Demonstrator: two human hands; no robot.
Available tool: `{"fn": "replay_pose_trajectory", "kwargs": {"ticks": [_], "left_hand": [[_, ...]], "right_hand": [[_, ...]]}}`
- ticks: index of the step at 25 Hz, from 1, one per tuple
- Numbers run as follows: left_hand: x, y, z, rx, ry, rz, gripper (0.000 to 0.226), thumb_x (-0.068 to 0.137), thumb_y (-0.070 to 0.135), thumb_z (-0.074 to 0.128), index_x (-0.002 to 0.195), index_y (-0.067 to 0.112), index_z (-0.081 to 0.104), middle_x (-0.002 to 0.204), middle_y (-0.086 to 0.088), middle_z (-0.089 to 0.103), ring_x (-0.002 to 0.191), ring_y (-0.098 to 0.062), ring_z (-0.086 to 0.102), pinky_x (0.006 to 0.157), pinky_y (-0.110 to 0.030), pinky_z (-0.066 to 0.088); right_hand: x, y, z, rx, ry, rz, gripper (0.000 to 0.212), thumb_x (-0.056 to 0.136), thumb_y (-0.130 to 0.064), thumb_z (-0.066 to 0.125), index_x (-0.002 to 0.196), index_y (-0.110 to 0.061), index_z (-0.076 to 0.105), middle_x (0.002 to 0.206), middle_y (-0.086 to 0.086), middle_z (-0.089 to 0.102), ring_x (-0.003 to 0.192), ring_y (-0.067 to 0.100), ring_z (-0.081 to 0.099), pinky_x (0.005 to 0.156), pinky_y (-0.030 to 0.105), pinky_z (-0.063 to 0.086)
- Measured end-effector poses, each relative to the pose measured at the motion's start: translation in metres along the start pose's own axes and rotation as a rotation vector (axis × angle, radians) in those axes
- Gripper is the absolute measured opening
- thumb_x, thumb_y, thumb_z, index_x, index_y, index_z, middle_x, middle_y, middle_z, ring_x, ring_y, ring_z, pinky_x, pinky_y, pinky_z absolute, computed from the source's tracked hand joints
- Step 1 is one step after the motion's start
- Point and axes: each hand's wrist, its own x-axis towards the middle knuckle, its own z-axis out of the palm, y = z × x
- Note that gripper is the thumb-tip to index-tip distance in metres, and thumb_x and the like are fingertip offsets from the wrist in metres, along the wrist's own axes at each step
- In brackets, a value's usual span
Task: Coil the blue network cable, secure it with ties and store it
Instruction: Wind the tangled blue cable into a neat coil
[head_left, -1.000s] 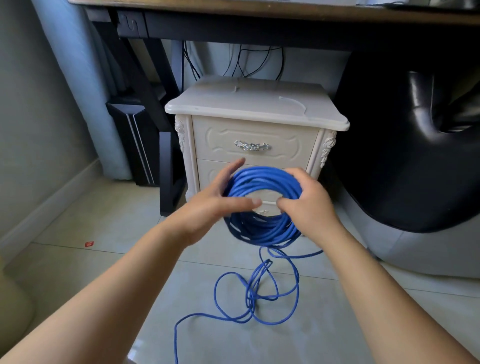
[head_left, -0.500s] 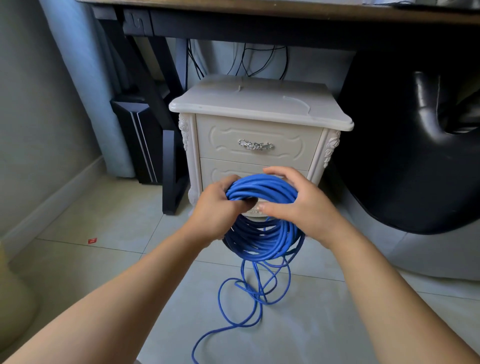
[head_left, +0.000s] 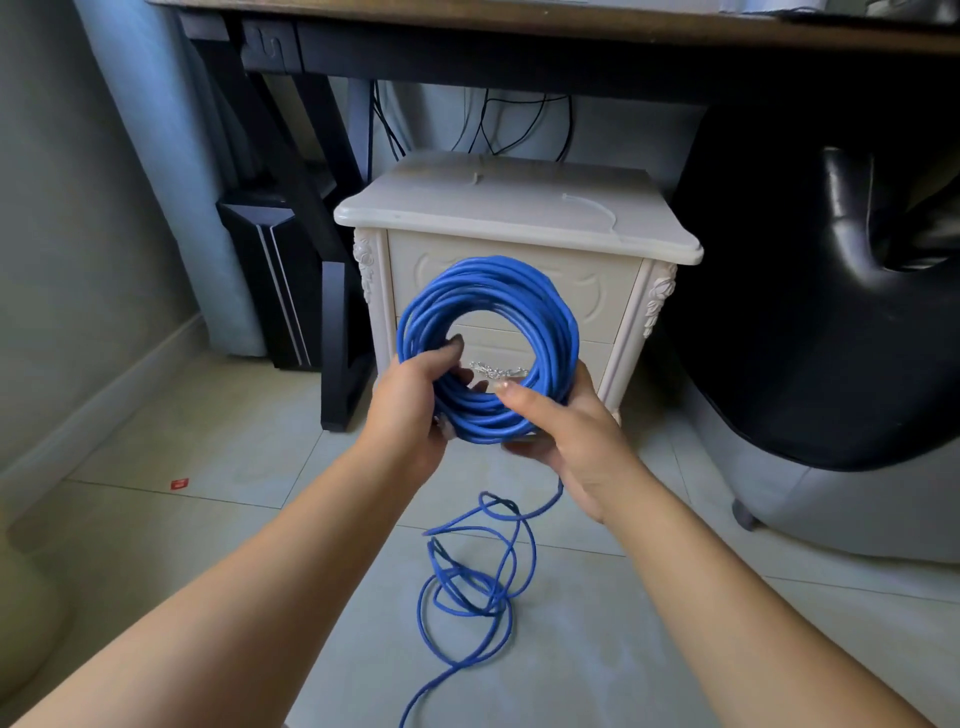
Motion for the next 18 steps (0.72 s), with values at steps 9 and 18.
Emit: {"fn": "replay_pose_trajectory", "kwargs": {"ticks": [9,18], "left_hand": [[-0.006,0.002,-0.009,0.455,-0.351,-0.027,0.034,0.08,0.023,0.076,0.112,0.021,0.063,0.109,-0.001,0.072,0.102,-0.016,0.068,0.093,-0.037,0.051],[-0.004,0.006,-0.02,1.235,-0.405,0.598,0.063,0.073,0.016,0.077,0.129,0.029,0.052,0.106,0.013,0.063,0.087,0.003,0.062,0.074,-0.01,0.047]], "right_hand": [[0.014,-0.013,-0.022,-0.066,0.322,-0.08,0.028,0.058,-0.008,0.062,0.084,-0.02,0.062,0.069,0.007,0.064,0.074,0.03,0.066,0.079,0.05,0.055],[-0.001,-0.015,-0.011,-0.866,0.073,-0.339,0.043,0.071,-0.003,0.062,0.105,-0.03,0.061,0.094,-0.011,0.062,0.084,0.013,0.056,0.071,0.024,0.045]]}}
